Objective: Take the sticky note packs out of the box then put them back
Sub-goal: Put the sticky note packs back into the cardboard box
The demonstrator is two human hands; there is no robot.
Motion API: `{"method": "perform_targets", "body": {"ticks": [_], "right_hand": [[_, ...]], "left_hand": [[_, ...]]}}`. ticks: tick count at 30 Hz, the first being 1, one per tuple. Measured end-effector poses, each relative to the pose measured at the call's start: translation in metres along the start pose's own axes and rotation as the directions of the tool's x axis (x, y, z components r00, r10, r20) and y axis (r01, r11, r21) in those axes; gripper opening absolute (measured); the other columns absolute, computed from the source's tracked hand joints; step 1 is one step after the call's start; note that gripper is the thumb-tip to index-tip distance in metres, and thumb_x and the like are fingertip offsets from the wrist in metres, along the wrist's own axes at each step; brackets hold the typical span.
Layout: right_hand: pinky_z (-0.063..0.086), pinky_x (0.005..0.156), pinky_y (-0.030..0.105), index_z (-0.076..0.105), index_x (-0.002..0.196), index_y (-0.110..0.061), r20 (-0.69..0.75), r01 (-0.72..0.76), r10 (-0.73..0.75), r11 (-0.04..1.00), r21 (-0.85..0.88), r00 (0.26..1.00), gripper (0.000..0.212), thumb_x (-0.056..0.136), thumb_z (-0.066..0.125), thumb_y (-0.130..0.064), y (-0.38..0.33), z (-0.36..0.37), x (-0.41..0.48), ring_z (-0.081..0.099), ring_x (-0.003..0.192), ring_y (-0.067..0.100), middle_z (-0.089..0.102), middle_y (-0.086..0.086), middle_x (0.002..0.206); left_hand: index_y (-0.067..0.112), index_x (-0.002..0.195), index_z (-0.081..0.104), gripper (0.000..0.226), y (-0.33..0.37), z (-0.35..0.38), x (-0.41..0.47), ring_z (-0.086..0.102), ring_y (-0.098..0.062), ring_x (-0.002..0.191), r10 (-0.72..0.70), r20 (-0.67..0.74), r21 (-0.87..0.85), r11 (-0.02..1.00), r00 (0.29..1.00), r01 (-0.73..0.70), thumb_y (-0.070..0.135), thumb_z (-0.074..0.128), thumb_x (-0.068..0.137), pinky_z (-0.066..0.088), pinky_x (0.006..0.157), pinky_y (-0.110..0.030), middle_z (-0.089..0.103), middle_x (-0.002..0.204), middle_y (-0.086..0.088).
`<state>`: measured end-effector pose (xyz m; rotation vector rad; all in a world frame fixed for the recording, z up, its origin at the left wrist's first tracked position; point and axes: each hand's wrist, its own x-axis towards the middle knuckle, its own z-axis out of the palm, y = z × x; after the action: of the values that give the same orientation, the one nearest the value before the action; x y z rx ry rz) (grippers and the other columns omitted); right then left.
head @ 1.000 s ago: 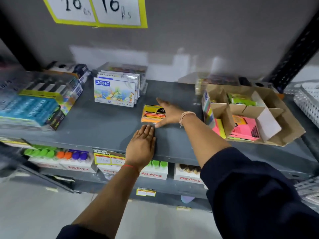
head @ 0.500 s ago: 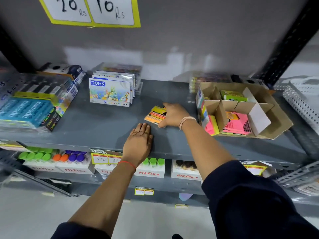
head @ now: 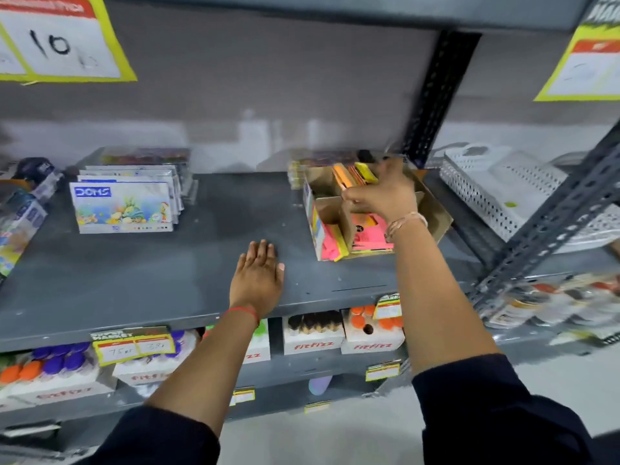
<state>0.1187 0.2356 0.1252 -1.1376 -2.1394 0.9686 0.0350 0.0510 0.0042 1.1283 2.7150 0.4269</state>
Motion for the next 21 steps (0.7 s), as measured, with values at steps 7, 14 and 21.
{"method": "perform_targets", "body": {"ticks": [7, 14, 21], "right_hand": [[0.042, 0.094, 0.037, 0.045, 0.128, -0.011, 0.037, -0.19, 0.22, 0.903, -0.386, 0.975, 0.073, 0.067, 0.067, -0.046, 0.037, 0.015, 0.003, 0.051, 0.12, 0.032, 0.062, 0.01, 0.119], [0.04, 0.091, 0.035, 0.061, 0.107, -0.007, 0.082, -0.094, 0.156, 0.858, -0.505, 0.984, 0.06, 0.082, 0.05, -0.06, 0.049, 0.02, 0.01, 0.059, 0.107, 0.028, 0.068, 0.01, 0.106], [0.033, 0.064, 0.025, 0.06, 0.111, -0.002, 0.176, 0.014, 0.139, 0.745, -0.667, 0.975, 0.028, 0.088, 0.047, -0.012, 0.058, 0.02, 0.011, 0.057, 0.093, 0.03, 0.063, 0.012, 0.102]], "left_hand": [[0.007, 0.143, 0.017, 0.05, -0.001, 0.001, 0.0, 0.01, -0.023, 0.146, 0.0, -0.056, -0.01, 1.0, 0.998, -0.001, 0.026, 0.024, 0.098, 0.009, 0.12, -0.037, 0.018, 0.156, -0.008], [0.008, 0.143, 0.017, 0.049, 0.0, 0.001, 0.0, 0.01, -0.023, 0.146, 0.003, -0.062, -0.012, 1.0, 0.998, -0.004, 0.025, 0.023, 0.098, 0.008, 0.12, -0.036, 0.017, 0.156, -0.009], [0.008, 0.144, 0.015, 0.049, -0.003, 0.0, 0.001, 0.009, -0.023, 0.146, 0.011, -0.052, -0.016, 1.0, 0.999, -0.012, 0.026, 0.022, 0.098, 0.008, 0.121, -0.036, 0.016, 0.156, -0.008]]}}
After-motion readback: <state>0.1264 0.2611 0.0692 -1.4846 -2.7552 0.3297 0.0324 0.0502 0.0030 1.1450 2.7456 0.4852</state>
